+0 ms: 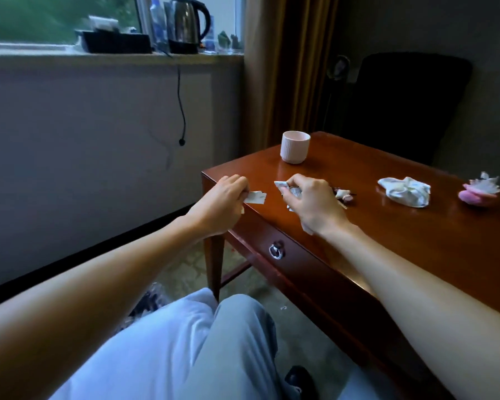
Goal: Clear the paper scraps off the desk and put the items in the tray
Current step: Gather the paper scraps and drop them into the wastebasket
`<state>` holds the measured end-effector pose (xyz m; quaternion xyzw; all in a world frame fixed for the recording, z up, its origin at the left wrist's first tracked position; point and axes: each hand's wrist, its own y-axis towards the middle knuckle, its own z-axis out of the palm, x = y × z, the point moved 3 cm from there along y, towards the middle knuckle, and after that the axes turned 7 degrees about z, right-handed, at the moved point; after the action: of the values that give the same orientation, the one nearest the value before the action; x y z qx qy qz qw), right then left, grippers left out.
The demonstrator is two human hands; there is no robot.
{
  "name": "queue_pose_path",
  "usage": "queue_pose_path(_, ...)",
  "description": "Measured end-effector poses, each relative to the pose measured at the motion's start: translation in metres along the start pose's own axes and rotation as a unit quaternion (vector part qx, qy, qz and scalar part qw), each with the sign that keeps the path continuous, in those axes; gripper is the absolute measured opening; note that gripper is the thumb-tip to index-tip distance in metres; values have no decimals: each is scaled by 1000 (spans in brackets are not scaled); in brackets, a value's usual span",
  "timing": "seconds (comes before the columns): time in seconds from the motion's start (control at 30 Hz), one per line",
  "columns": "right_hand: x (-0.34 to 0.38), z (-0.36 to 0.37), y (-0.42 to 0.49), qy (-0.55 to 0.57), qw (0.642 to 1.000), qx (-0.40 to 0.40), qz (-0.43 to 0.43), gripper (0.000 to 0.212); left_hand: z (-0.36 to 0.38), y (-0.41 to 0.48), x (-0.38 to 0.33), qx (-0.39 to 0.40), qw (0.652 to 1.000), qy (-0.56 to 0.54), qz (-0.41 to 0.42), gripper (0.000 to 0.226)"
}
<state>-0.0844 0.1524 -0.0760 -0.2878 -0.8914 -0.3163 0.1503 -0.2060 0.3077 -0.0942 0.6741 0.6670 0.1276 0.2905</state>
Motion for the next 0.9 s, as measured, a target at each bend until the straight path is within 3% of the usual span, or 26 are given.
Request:
queue_pose_path(0.5,109,125,10,65,992,98,-54,19,-46,-117,107,18,986,65,-150,18)
queue_pose_path(0.9,143,235,-9,81,975,206,-23,20,-14,-211,174,2,952,7,-305,10)
